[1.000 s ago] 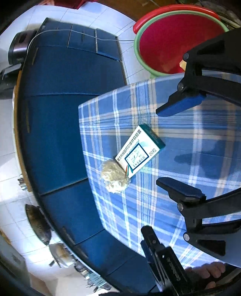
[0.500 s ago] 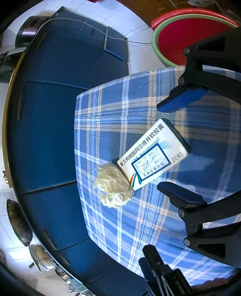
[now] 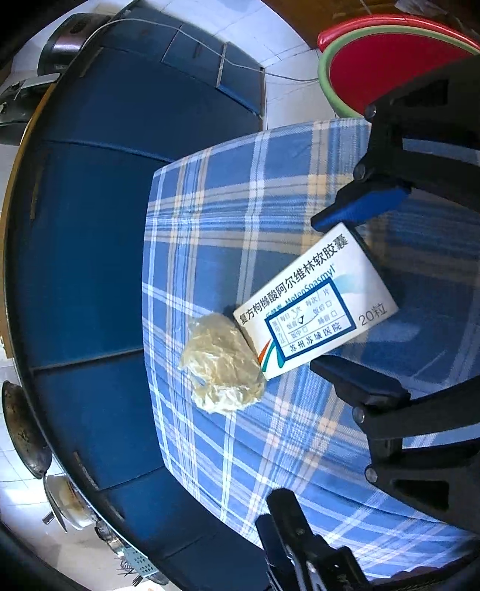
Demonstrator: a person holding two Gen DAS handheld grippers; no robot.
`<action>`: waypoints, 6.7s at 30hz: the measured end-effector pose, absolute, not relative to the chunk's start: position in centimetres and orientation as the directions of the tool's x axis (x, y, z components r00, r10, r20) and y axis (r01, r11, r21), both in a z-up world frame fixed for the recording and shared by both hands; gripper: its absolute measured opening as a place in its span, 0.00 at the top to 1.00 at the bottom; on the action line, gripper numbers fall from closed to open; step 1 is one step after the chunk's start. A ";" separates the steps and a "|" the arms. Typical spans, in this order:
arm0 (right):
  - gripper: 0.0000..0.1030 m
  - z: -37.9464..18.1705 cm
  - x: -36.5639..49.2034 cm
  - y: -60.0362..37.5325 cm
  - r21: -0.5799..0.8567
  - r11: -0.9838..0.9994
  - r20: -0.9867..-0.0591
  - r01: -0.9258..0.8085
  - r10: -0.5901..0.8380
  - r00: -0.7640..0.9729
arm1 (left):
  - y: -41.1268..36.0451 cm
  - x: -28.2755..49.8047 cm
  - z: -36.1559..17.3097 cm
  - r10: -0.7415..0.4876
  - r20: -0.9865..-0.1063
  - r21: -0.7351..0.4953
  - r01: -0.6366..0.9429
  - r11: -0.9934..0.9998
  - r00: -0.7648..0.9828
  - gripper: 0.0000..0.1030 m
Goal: Collect trash
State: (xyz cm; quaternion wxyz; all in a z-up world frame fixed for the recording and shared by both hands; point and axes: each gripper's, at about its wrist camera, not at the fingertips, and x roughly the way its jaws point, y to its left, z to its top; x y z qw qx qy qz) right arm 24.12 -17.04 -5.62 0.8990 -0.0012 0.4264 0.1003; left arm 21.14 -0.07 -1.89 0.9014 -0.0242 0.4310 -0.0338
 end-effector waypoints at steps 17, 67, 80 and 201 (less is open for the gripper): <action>0.33 -2.4 17.4 -24.4 0.231 0.973 -0.687 -0.005 0.167 0.707 | -6.2 23.8 -2.0 -0.197 -0.755 -0.086 0.203 0.975 0.625 0.34; 0.35 -3.8 8.6 -37.4 0.342 0.877 -0.662 0.337 -0.029 0.749 | -22.2 18.8 -0.2 -0.444 -0.710 -0.108 0.539 0.836 0.547 0.50; 0.35 -6.1 7.9 -40.8 0.327 0.839 -0.699 0.436 -0.095 0.708 | -28.4 18.0 -2.6 -0.472 -0.755 -0.112 0.620 0.777 0.456 0.49; 0.02 2.4 -0.5 -25.4 0.220 0.945 -0.597 0.240 -0.065 0.799 | -9.0 5.8 4.7 -0.275 -0.656 -0.096 0.284 0.954 0.703 0.29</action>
